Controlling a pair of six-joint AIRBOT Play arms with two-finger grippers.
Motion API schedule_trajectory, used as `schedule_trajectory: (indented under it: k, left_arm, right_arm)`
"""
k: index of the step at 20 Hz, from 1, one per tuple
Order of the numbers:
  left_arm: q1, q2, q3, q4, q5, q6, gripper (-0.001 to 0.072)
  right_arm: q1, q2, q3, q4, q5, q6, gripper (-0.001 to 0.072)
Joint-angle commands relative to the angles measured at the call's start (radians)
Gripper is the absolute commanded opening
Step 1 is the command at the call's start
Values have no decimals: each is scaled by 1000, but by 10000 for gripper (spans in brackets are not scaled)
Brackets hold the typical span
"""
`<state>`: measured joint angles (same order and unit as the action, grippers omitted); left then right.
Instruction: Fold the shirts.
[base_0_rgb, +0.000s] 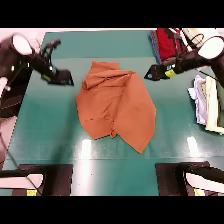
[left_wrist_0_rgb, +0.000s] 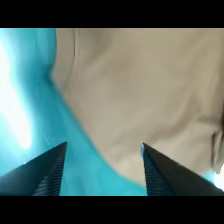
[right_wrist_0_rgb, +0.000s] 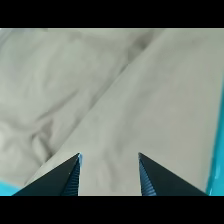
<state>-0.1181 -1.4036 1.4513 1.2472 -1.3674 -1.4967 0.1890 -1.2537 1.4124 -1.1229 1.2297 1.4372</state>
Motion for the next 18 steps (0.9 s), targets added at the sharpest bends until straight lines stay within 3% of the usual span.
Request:
schedule_trajectory:
  k: [1, 6, 11, 16, 17, 18]
  left_arm:
    - [2, 186, -404, -6, 166, -40, 541]
    - [2, 268, -722, -200, 351, -43, 540]
    - [2, 263, -806, -395, 488, 25, 540]
    - [1, 201, -819, -496, 509, 79, 538]
    - [1, 196, -819, -533, 510, 101, 499]
    - [1, 192, -819, -562, 512, 139, 348]
  right_arm:
    - [26, 135, -142, 6, -59, -7, 407]
    - [38, 218, -235, 33, -113, -6, 407]
    - [36, 225, -242, 34, -117, -6, 407]
    - [36, 225, -242, 37, -123, -5, 407]
    - [36, 225, -242, 54, -124, -5, 407]
    - [36, 225, -242, 65, -127, -5, 407]
